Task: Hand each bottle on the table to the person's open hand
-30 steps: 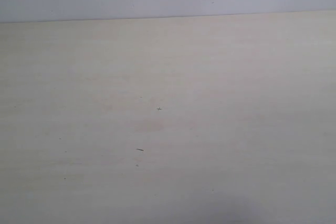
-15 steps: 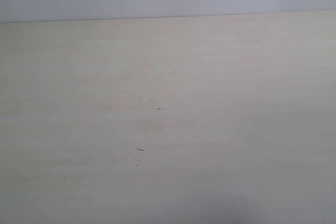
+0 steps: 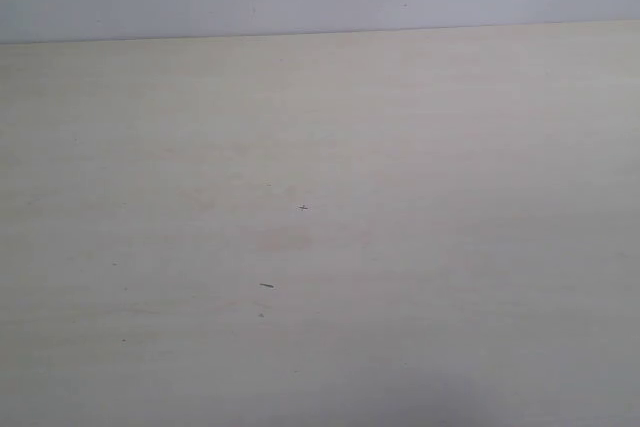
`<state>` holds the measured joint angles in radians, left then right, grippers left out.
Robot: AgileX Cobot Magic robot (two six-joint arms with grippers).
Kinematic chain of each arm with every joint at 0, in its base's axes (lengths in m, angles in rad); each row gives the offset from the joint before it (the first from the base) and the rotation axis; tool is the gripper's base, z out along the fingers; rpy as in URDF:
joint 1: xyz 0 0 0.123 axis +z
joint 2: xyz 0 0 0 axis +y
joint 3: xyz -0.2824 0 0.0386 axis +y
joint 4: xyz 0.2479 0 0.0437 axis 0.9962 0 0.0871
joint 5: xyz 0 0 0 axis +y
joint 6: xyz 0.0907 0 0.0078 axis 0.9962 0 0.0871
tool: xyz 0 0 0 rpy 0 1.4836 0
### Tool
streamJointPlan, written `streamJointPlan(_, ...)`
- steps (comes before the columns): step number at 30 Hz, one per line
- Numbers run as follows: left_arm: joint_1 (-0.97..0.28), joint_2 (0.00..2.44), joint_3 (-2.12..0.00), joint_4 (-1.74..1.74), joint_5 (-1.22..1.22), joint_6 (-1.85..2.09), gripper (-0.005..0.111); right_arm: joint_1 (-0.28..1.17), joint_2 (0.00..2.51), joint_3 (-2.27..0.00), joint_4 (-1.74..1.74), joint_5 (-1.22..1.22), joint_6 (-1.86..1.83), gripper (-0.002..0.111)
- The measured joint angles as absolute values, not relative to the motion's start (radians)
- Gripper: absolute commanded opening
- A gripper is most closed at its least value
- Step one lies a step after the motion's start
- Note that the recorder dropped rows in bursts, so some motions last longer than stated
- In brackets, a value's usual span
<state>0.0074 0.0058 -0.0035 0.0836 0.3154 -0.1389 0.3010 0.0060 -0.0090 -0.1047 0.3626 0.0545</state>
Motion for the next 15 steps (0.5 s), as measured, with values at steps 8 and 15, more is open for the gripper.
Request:
streamJointPlan(8, 0.007, 0.006, -0.003, 0.084, 0.352, -0.137, 0.000, 0.301, 0.006, -0.009, -0.105, 0.363, 0.055, 0.000)
streamJointPlan(15, 0.007, 0.006, -0.003, 0.084, 0.358, -0.137, 0.000, 0.301, 0.006, -0.009, -0.105, 0.363, 0.055, 0.000)
